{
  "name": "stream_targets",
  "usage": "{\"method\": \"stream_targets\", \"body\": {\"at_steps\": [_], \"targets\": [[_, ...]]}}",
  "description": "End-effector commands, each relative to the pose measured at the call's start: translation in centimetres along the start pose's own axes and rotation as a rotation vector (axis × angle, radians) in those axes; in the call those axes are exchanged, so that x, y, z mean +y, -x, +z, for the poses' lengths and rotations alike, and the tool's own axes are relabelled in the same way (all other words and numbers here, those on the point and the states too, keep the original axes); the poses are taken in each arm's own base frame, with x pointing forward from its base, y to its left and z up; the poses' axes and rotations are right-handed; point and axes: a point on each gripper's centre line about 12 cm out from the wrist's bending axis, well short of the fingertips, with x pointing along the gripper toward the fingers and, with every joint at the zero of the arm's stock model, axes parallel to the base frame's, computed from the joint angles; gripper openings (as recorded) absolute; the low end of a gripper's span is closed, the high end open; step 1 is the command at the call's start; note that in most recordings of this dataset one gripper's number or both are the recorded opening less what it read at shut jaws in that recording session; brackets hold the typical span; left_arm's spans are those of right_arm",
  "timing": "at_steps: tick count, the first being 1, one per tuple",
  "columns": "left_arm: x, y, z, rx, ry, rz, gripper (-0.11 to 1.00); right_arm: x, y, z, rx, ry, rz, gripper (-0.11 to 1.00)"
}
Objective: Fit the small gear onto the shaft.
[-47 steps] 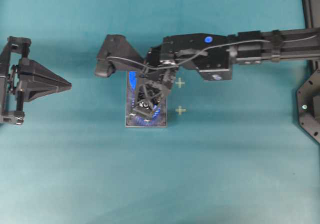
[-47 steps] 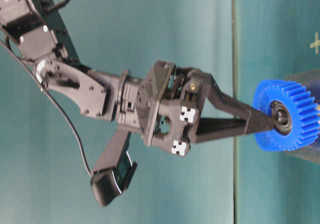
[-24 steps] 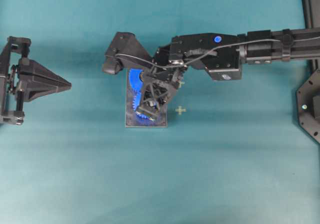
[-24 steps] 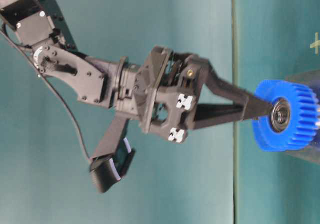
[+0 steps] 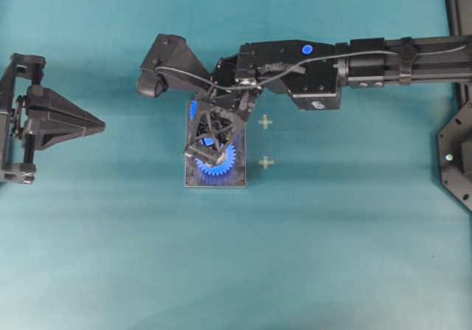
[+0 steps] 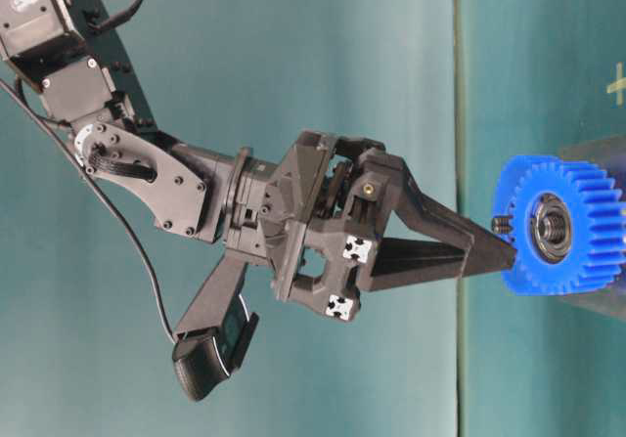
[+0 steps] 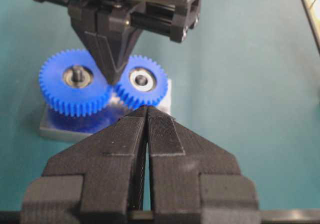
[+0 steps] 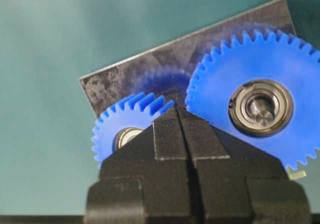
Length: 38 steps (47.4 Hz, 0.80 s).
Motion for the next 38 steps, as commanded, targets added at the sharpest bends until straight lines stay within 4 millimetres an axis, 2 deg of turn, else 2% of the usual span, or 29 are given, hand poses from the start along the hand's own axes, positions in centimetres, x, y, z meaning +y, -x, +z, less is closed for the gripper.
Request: {"method": "stream_targets", "body": {"at_steps": [1,14,20,29,34,38], "targets": [[-0.1,0.0,0.5,-0.017,0.000,-0.002,0.00,0.1,1.1,-0.2,-0.005,-0.004,0.003,-0.02],[-0.1,0.0,0.4,-0.015,0.000,-0.002,0.00,-0.2,0.3,-2.4,0.049,-0.026,-0.012,-0.02],[-0.1,0.0,0.4,-0.015,-0.002,-0.002,0.00,0.1,0.8,-3.5,0.058,-0.036,-0.011,-0.02],[-0.1,0.0,0.4,-0.017,-0.002,-0.002,0.00,2.1,3.5,-5.5,0.035,-0.055,0.013,-0.02],[-0.1,0.0,0.4,-0.017,-0.002,-0.002,0.00,2.7,5.4,-5.1,-0.031,-0.069,0.034,-0.02],[0.0,0.0,0.3,-0.015,-0.002,-0.002,0.00,2.6,6.2,-3.9,-0.106,-0.056,0.030,-0.02]]}}
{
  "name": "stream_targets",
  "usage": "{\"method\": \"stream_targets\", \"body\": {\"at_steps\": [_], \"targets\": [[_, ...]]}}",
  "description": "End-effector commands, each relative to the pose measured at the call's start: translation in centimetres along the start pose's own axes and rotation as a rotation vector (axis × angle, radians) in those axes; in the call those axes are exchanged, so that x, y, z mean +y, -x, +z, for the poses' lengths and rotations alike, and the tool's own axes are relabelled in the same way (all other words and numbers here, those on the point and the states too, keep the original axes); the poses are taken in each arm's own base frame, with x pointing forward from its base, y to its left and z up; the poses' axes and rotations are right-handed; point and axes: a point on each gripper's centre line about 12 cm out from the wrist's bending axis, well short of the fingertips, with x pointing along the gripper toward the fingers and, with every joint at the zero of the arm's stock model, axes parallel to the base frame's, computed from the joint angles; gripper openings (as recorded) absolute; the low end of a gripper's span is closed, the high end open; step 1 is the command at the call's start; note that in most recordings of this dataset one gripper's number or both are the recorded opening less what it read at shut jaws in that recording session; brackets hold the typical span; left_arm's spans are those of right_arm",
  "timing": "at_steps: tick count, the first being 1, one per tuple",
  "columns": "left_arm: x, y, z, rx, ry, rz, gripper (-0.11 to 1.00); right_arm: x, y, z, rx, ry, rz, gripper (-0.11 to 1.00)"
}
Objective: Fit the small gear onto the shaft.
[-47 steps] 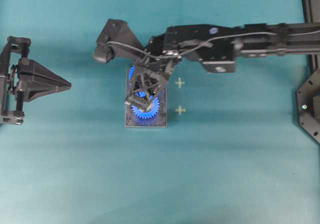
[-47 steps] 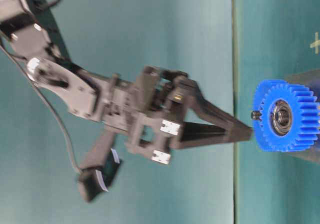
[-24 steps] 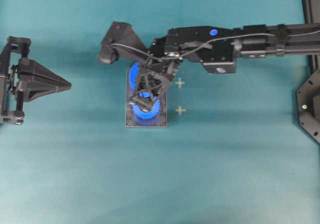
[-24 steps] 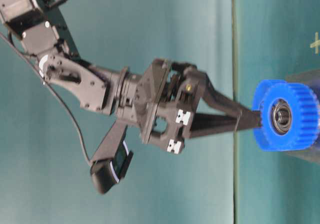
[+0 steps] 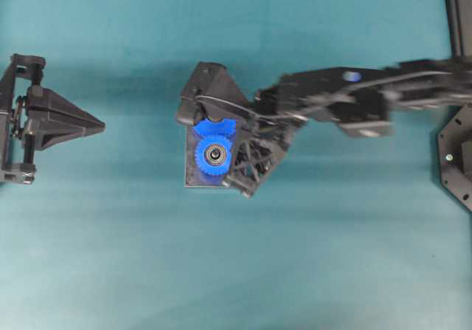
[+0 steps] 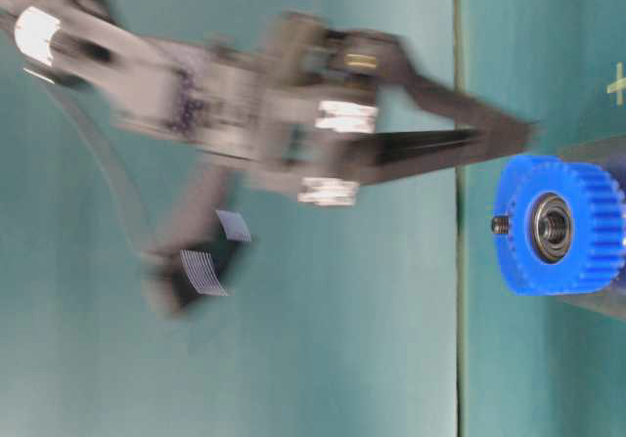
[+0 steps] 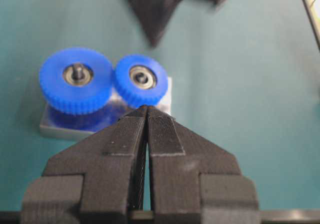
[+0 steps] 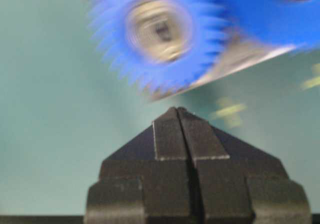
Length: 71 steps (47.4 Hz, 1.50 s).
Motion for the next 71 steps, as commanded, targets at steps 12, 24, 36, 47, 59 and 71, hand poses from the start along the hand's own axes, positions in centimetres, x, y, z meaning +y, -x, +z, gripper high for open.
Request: {"method": "stream_targets", "body": {"at_steps": [12,24,36,47,59,71], "targets": [[-0.1,0.0,0.5,-0.020,0.000,-0.003,0.00,-0.1,0.0,4.5,-0.127,0.015,0.006,-0.02],[-0.1,0.0,0.7,-0.021,0.000,-0.003,0.00,-1.4,-3.2,4.8,-0.060,-0.002,-0.032,-0.02],[-0.1,0.0,0.6,-0.023,0.000,-0.003,0.00,-2.7,-3.8,2.9,-0.009,-0.029,-0.057,-0.02],[-0.1,0.0,0.6,-0.021,0.002,-0.003,0.00,-2.7,-3.5,0.4,0.028,-0.058,-0.063,-0.02],[-0.1,0.0,0.5,-0.020,0.003,-0.004,0.00,0.4,1.0,0.2,-0.078,-0.054,-0.003,-0.02],[-0.1,0.1,0.4,-0.018,0.002,-0.003,0.00,-0.1,0.4,3.6,-0.158,-0.043,-0.009,-0.02]]}}
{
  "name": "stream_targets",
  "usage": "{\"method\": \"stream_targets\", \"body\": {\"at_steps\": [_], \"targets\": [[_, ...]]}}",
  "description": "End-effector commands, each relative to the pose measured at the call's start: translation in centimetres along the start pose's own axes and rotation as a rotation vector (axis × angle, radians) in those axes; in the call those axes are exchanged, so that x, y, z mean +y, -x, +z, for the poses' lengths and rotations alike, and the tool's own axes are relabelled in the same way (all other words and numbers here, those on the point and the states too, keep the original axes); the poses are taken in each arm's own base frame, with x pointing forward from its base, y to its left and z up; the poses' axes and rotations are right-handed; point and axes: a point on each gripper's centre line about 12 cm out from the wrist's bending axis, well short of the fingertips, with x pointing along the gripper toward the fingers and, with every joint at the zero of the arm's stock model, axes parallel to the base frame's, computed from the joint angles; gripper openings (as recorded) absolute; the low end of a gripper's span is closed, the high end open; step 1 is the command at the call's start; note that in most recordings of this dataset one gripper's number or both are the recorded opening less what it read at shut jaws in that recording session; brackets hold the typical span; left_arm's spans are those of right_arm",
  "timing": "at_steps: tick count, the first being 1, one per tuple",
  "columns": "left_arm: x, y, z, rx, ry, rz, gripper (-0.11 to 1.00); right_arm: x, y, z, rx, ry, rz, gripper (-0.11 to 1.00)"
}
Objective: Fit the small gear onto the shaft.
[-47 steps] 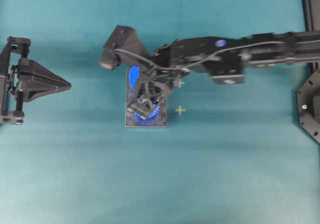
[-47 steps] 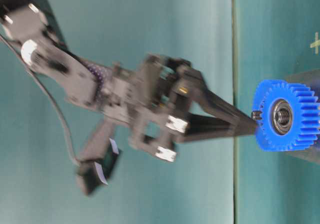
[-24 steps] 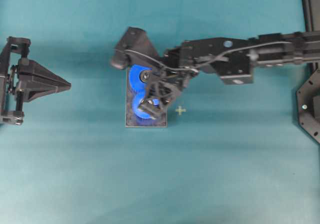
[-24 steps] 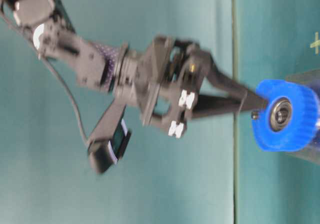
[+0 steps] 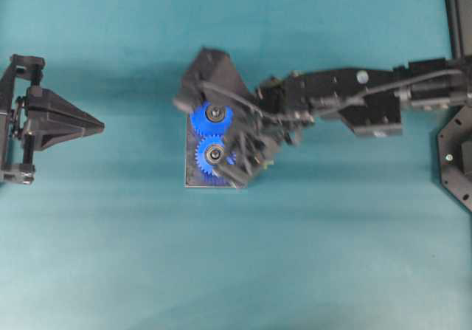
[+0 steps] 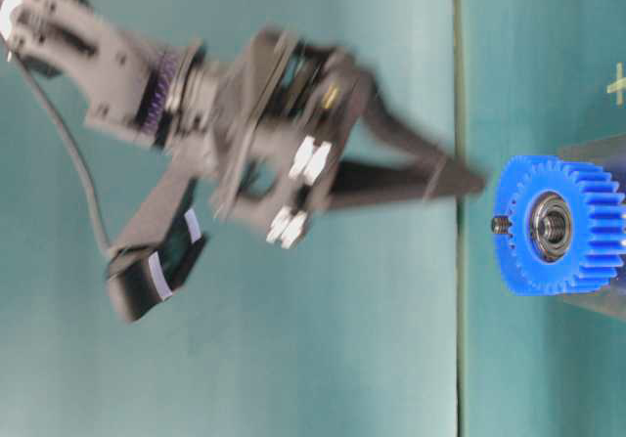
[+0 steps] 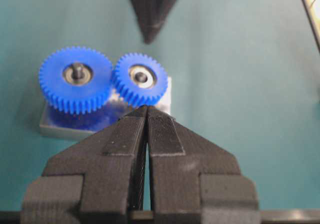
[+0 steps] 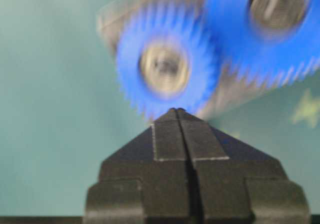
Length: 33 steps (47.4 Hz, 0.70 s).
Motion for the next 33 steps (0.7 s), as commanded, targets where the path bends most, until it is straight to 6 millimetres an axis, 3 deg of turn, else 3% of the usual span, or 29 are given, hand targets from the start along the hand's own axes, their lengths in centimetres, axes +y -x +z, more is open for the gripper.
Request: {"method": "stream_targets", "body": {"at_steps": [1,8,17,33], "targets": [[-0.1,0.0,0.5,-0.018,-0.002,-0.003,0.00,0.5,0.5,1.6,-0.045,0.010,0.018,-0.02],[-0.1,0.0,0.5,-0.018,0.000,-0.003,0.00,0.3,-1.6,2.6,-0.022,0.023,-0.001,-0.02],[-0.1,0.0,0.6,-0.020,-0.002,-0.003,0.00,-0.6,-3.3,2.0,0.036,0.012,-0.033,-0.02],[-0.1,0.0,0.6,-0.021,0.000,-0.003,0.00,-2.8,-3.6,0.2,0.085,-0.022,-0.069,-0.02]]}}
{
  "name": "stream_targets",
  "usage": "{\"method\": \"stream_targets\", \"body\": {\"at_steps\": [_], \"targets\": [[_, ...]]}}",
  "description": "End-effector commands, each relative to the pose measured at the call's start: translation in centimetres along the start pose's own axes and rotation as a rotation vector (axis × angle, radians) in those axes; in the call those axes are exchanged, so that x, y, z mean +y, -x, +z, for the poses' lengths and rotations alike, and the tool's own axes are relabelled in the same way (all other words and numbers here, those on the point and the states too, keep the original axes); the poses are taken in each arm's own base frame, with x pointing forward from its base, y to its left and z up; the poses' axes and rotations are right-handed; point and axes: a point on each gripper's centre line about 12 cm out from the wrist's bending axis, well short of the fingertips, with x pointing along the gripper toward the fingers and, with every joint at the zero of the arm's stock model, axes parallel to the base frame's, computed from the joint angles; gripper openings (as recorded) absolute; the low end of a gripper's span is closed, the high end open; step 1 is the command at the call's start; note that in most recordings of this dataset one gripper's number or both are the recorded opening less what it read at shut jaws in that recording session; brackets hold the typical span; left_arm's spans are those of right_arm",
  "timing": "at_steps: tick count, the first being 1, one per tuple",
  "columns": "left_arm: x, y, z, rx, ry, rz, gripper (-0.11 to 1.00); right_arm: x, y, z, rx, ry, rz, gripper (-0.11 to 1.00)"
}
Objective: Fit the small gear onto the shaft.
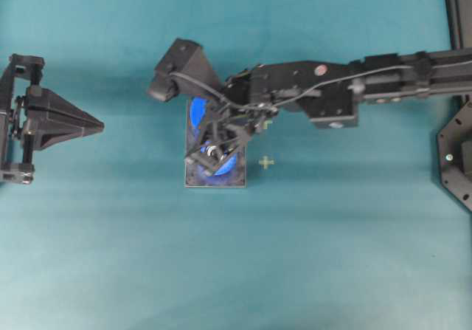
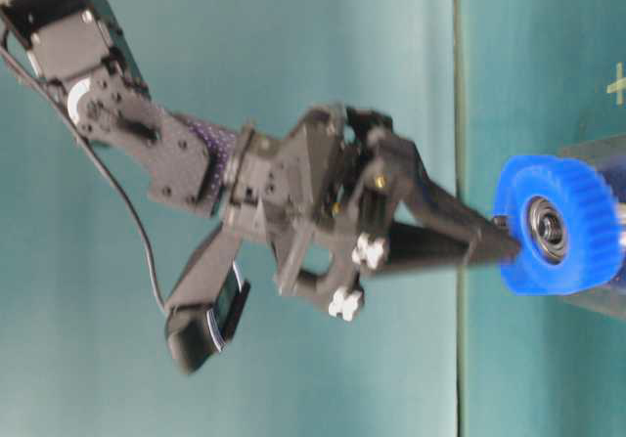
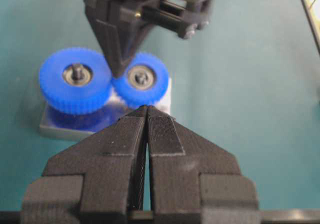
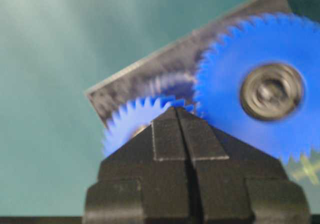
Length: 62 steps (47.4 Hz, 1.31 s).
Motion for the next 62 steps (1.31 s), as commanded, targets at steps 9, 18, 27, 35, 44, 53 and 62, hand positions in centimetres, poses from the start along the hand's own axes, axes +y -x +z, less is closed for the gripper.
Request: {"method": "stream_targets", "body": {"at_steps": [9,18,27,35,44,53,62], "targets": [[-0.1,0.0,0.6,-0.021,-0.002,-0.003,0.00,0.2,1.4,-1.3,0.010,-0.001,0.013,-0.02],[-0.1,0.1,0.6,-0.023,0.000,-0.003,0.00,2.2,4.0,-3.0,0.014,-0.001,0.034,-0.02],[-0.1,0.0,0.6,-0.021,-0.002,-0.003,0.00,2.9,6.1,-1.3,-0.096,-0.012,0.075,-0.02],[-0.1,0.1,0.5,-0.021,-0.002,-0.003,0.00,2.8,4.5,0.3,-0.137,-0.016,0.088,-0.02],[-0.1,0.1,0.7,-0.024,0.000,-0.004,0.00,2.7,2.5,1.4,-0.133,-0.026,0.079,-0.02],[-0.1,0.1,0.7,-0.026,-0.002,-0.004,0.00,1.6,1.3,1.3,-0.106,-0.041,0.054,-0.02],[-0.1,0.1,0.8,-0.027,-0.002,-0.004,0.00,1.0,1.1,-0.2,-0.073,-0.045,0.038,-0.02]]}}
